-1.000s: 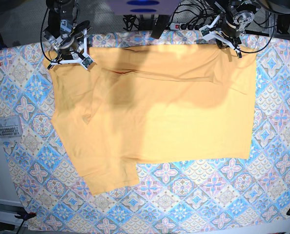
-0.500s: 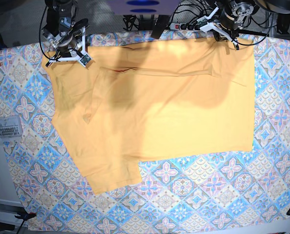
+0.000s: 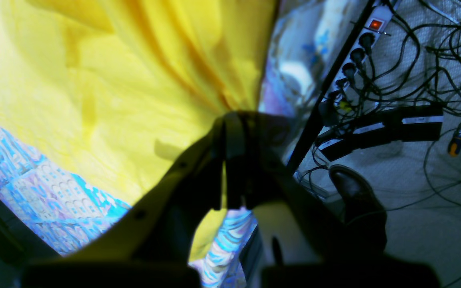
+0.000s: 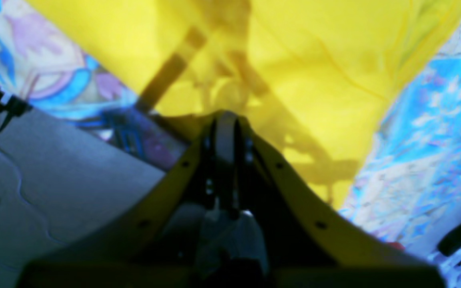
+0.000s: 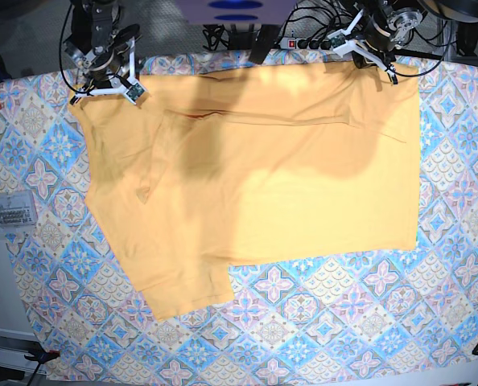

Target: Fold the T-shirt properly

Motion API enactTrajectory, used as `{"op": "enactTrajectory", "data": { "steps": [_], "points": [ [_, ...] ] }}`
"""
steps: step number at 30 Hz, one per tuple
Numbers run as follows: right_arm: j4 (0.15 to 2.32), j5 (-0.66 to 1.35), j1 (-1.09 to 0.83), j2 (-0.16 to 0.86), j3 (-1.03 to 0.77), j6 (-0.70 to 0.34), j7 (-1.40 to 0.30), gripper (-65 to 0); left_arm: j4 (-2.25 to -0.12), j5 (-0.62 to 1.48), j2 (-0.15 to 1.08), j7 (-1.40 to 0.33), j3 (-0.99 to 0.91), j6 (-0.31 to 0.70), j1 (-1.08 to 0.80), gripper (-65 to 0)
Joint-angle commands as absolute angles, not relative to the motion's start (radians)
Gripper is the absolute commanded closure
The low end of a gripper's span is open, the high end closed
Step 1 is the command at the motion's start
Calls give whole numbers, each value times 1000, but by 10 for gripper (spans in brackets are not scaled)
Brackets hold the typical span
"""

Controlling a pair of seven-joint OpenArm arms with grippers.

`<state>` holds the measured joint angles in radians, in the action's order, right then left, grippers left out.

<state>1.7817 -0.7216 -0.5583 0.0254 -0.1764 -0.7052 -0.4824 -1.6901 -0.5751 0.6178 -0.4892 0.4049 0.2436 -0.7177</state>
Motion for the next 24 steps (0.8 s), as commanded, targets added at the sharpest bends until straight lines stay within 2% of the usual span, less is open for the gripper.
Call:
{"op": "enactTrajectory", "data": {
  "steps": [1,8,13,19,24],
  "points": [
    [1808,-717,-561,31,-180,-698,-466,0,-1669,-524,624,-547,414,346,-748,0],
    [1802,-717,-470,2,-174,-698,-464,0,-1669,-524,619,-547,415,346,-750,0],
    [1704,-719,-397,2,-173,-698,-460,0,-1669,-524,618,-547,414,346,-748,0],
    [1653,-717,-432,7,-179,-698,-456,0,-1669,-524,618,-547,414,346,-746,0],
    [1653,-716,-503,4,-234,-698,-390,0,-1669,-524,618,-547,412,346,-743,0]
  ]
}}
